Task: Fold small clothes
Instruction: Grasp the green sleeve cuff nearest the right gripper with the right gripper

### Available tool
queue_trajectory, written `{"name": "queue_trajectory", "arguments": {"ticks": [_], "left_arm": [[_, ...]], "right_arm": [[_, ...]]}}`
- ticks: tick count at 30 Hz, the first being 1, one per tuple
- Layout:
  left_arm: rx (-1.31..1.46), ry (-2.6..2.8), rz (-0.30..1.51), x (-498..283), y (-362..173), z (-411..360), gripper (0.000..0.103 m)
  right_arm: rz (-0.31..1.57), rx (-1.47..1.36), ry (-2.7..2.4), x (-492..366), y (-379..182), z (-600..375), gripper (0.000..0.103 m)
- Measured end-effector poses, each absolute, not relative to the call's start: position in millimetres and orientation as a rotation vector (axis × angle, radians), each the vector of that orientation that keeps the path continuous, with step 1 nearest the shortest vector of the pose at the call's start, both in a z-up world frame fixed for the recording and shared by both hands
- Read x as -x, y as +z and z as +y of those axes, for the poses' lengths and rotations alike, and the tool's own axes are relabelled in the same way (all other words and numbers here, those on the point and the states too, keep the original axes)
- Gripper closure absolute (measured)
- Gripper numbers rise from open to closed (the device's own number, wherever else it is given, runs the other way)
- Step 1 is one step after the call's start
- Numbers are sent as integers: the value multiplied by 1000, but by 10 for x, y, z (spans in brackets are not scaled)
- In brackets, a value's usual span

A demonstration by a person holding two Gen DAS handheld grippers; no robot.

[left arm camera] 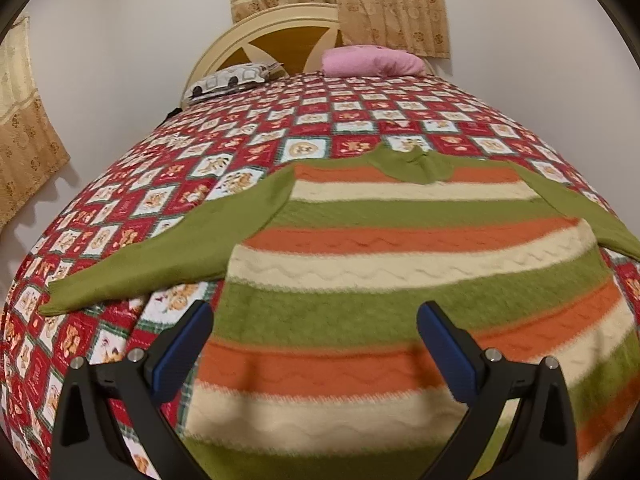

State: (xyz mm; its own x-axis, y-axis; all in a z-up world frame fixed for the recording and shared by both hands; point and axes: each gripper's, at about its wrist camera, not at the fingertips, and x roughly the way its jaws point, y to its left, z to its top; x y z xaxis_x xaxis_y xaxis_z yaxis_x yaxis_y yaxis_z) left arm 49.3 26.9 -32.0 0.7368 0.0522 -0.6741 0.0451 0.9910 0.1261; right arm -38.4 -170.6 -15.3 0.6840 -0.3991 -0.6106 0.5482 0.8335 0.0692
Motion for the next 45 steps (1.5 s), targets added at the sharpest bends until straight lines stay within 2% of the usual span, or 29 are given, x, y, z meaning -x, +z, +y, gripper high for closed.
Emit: {"name": "queue_trajectory", "arguments": {"ticks": [5,9,14,15,16,18,22,27,33,36,38,40,42,45], "left_arm": [[-126,36,754,-664,-373,388,0],[-126,41,765,-768,-448,451,0],[-90,65,767,-852,-577,635,0],[-77,71,787,-882,-616,667,0],[-36,63,827,-931,-665,726,0],[28,44,864,-973,-709,797,0],[109,34,909,-981,-789,896,0],[111,46,908,-955,-803,856,0],[114,43,913,-991,-819,883,0],[110,45,919,-1010,-827,879,0],[106,47,920,-1016,-831,875,0],[107,46,920,-1014,-832,874,0],[107,46,920,-1013,-834,873,0],[107,46,920,-1012,-834,873,0]], "right_arm": [[607,-288,-587,436,-139,-1999,4],[618,-305,-618,466,-160,-2229,12],[618,-393,-679,648,-192,-2699,14],[612,-420,-701,707,-196,-2852,22],[612,-455,-722,762,-211,-3021,35],[619,-544,-755,862,-250,-3376,46],[602,-733,-830,1047,-310,-4078,46],[629,-808,-848,898,-353,-4720,46],[687,-971,-862,625,-717,-5189,46],[687,-920,-908,498,-759,-5266,46],[673,-902,-928,440,-774,-5342,54],[689,-888,-950,414,-838,-5411,74],[705,-851,-965,424,-859,-5431,87],[670,-813,-925,488,-758,-5402,96]]}}
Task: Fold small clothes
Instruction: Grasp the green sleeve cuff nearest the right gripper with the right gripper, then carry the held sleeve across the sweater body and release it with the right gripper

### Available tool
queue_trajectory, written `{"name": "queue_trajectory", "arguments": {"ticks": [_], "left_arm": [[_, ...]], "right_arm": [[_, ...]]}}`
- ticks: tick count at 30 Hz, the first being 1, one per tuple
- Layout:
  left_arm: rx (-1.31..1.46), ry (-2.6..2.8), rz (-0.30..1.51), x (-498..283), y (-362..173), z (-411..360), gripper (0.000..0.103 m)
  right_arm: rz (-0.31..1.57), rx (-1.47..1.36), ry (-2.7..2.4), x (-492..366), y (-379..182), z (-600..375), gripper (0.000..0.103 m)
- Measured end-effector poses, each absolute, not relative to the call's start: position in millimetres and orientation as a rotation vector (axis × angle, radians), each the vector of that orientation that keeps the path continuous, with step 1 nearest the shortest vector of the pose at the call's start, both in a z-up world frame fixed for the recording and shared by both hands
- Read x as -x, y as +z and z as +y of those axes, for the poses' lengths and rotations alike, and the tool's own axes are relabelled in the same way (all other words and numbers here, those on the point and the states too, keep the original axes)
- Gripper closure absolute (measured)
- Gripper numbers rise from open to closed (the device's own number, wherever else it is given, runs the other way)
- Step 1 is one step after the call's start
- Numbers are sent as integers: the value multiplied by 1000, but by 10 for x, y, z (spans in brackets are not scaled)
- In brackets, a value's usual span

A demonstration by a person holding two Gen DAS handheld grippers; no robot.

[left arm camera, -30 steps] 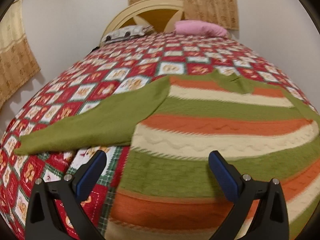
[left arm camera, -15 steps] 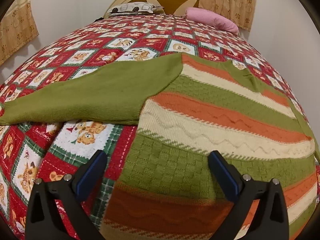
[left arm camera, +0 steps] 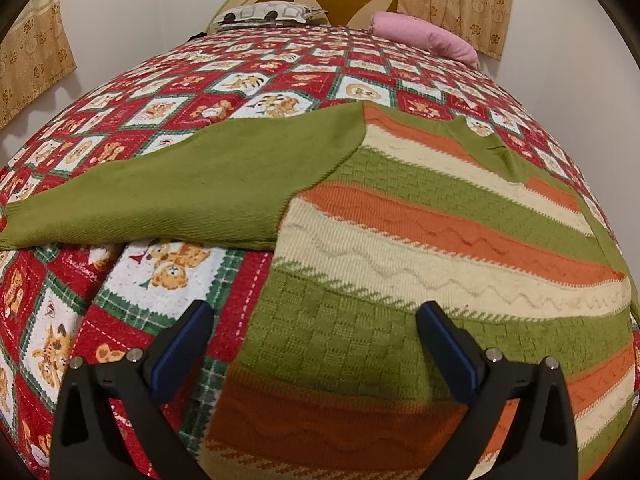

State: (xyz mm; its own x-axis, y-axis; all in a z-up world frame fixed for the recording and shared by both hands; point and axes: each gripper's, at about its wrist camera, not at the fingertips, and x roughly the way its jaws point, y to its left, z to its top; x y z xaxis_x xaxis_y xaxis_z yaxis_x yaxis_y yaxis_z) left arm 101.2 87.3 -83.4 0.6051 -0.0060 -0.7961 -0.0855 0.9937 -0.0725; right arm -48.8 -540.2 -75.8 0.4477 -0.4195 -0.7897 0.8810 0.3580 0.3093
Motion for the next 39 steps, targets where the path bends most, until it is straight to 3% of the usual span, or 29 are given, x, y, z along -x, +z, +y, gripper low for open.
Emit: {"name": "queue_trajectory", "arguments": {"ticks": [11,20,29,39], "left_arm": [[133,30,910,-1000,-835,910,0],[180,5,892,-979,-820,965,0],[265,-19,849,-898,-788,1076,0],[321,-23,826,-865,-784,1153,0]], "right_arm": [[555,-548,-743,335,277,-4474,97],[592,-194,-497,-491,730,-2753,97],[678,-107,-182,-1361,320,-1181,97],[828,-178,46,-2015,-469,-247,98]]}}
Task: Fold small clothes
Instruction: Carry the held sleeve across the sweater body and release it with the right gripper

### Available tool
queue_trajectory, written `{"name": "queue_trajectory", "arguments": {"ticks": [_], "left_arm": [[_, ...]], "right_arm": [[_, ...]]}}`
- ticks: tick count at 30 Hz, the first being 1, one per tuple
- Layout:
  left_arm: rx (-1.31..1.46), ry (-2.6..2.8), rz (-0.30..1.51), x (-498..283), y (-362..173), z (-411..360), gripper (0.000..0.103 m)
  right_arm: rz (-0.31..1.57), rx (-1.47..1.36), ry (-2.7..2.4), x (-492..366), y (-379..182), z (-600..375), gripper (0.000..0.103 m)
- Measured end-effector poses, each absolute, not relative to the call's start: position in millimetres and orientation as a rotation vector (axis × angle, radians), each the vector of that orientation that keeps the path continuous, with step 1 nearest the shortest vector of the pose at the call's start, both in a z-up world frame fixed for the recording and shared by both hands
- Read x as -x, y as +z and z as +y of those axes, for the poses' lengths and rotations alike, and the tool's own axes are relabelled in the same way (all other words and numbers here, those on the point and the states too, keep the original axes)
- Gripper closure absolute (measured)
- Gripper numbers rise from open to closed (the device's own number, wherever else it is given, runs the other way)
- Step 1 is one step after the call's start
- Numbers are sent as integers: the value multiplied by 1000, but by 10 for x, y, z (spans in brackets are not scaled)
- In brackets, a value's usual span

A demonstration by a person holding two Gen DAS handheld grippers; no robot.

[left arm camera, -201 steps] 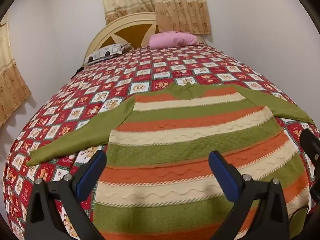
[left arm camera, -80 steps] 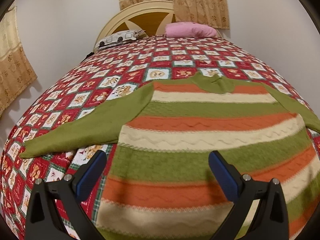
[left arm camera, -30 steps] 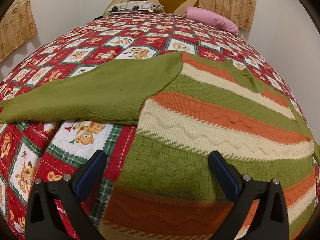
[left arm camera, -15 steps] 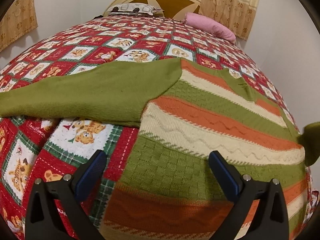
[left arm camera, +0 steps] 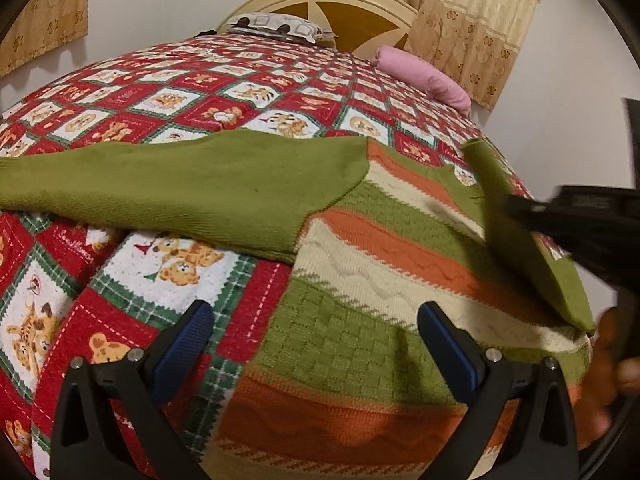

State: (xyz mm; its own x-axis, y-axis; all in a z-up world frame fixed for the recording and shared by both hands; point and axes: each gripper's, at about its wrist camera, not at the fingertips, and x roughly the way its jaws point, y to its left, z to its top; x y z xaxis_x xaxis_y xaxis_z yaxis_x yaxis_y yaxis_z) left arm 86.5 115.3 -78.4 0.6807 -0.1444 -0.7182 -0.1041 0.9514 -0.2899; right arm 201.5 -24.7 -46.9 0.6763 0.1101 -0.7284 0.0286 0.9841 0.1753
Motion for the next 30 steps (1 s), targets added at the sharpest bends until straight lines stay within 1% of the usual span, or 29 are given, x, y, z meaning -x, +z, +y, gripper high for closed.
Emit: {"name": "queue_trajectory", "arguments": {"ticks": [9,10,12,13,15,16,20,21,24,26,27,30], "left_arm": [[326,-27,825,-837,-789,1165,0],[326,-27,825,-834,-790,1164,0],[325,-27,825,-830,-790,1163,0],[325,-27,826,-829,-791,1164,0],[323,-25,826,-824,-788,1164,0],[321,-24,826,-822,-792,1157,0],[316,-21,828,-815,-795,1153,0],[315,-20,828,-812,-795,1152,0],[314,-18,828,-812,-795,1152,0],[316,-18,826,-808,-795,1157,0],[317,-17,826,-804,-796,1157,0],[319,-15,829,-802,-797,1156,0]], "right_arm": [[949,-230,246,-2265,-873,48,97],[967,-240,264,-2282,-907,48,94],[1007,-272,306,-2301,-981,41,91],[1008,-282,319,-2292,-981,32,84],[1024,-349,392,-2263,-924,-19,73],[1016,-372,416,-2236,-880,-53,73],[861,-355,331,-2111,-622,-209,73],[862,-337,299,-2141,-627,-208,73],[890,-269,278,-2263,-763,-60,82],[949,-274,325,-2339,-920,35,82],[1014,-354,419,-2365,-1069,107,82],[1033,-420,531,-2302,-1069,111,82]]}}
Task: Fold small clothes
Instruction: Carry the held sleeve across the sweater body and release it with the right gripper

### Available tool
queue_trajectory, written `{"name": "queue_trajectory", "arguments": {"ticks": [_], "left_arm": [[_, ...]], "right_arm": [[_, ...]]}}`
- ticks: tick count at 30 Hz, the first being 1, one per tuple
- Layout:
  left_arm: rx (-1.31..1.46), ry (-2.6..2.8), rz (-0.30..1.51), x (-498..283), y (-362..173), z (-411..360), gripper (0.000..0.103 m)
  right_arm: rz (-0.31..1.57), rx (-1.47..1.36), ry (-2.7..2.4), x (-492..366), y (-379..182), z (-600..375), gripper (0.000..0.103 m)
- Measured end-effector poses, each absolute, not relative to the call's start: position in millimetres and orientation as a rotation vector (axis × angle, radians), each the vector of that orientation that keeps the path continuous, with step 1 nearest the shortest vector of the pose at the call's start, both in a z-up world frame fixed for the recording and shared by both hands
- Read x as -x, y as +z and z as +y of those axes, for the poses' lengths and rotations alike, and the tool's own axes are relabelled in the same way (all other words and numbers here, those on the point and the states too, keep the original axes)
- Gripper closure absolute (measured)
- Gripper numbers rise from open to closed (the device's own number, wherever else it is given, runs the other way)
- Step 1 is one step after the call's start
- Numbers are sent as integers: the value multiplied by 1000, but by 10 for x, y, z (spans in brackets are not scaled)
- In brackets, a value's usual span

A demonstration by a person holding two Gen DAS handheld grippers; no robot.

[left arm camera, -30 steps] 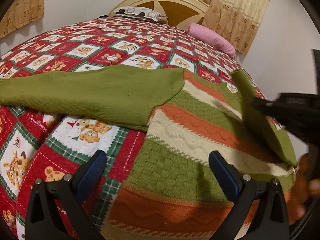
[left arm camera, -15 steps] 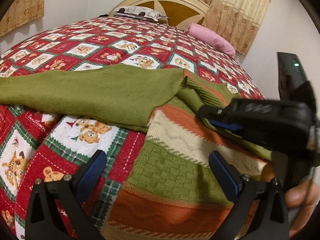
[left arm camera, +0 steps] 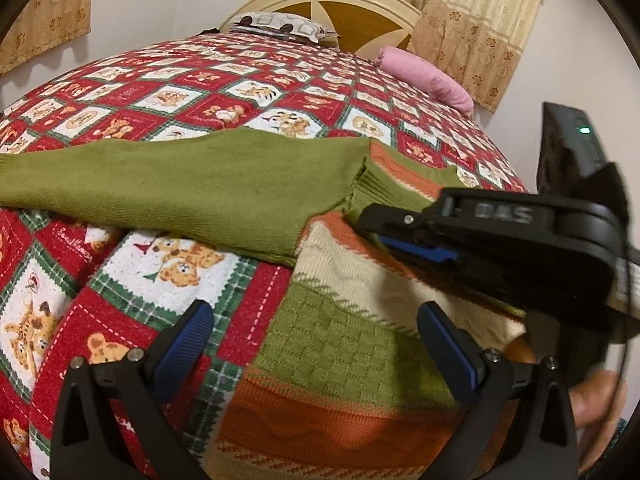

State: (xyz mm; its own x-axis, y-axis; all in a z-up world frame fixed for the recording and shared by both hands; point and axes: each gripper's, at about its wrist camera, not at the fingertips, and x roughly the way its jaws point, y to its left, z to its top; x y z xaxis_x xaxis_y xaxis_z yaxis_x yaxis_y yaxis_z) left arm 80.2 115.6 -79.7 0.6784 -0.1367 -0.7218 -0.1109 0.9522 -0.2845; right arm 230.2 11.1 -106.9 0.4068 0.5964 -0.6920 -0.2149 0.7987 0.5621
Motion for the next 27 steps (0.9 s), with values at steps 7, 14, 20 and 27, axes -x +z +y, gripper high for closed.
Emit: {"name": "queue_trajectory", "arguments": {"ticks": [7,14,20,27], "left_arm": [[305,-8,831,-794,-794,1128,0],[302,-7,832,-788,-795,1133,0],[286,2,842,-800,-806,1120,0],[242,1,869,-814,-809,1072,0]], "right_arm": [[864,-285,309,-1828,-567,-500,82],[835,-34,-184,-1358,-567,-1602,82],[839,-173,-168,-1090,-864,-2239,85],[778,-45,-290,-1159,-855,-2015,84]]}}
